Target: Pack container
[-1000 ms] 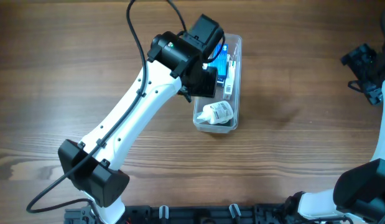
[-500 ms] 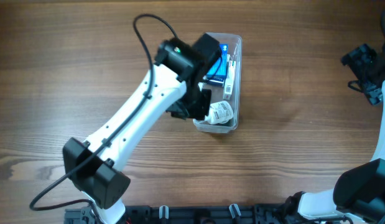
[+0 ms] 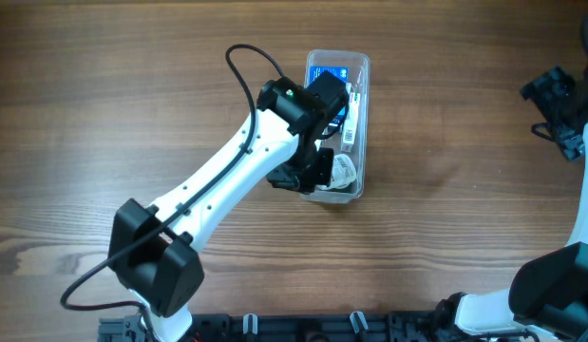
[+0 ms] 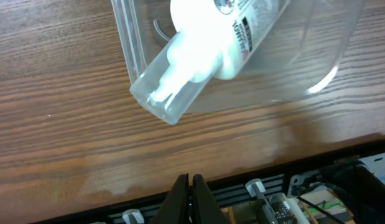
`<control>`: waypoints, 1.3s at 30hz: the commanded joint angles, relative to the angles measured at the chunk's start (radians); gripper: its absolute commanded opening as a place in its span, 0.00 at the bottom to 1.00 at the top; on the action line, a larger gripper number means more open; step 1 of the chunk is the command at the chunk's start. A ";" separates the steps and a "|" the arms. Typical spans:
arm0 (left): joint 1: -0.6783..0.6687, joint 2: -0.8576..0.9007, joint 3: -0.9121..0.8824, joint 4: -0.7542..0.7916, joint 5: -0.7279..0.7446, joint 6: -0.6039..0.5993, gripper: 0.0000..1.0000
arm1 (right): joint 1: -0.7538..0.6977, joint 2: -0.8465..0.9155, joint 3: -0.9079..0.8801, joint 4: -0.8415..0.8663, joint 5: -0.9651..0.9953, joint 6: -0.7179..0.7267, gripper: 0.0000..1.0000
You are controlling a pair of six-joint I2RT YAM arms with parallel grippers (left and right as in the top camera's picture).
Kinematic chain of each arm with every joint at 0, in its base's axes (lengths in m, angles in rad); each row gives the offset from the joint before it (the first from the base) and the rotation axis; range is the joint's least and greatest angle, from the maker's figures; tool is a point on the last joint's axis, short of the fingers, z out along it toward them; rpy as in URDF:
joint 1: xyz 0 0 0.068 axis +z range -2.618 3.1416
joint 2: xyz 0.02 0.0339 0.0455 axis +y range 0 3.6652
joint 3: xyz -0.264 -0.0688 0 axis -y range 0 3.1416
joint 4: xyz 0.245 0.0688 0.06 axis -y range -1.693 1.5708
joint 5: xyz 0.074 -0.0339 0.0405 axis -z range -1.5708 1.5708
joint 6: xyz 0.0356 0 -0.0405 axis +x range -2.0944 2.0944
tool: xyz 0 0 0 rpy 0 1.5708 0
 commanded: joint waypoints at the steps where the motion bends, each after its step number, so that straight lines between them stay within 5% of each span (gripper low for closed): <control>1: 0.000 0.047 -0.012 0.003 0.014 -0.017 0.04 | -0.003 0.011 -0.004 0.002 0.018 0.016 1.00; 39: 0.054 0.126 -0.013 0.290 -0.106 -0.042 0.06 | -0.003 0.011 -0.004 0.002 0.018 0.016 1.00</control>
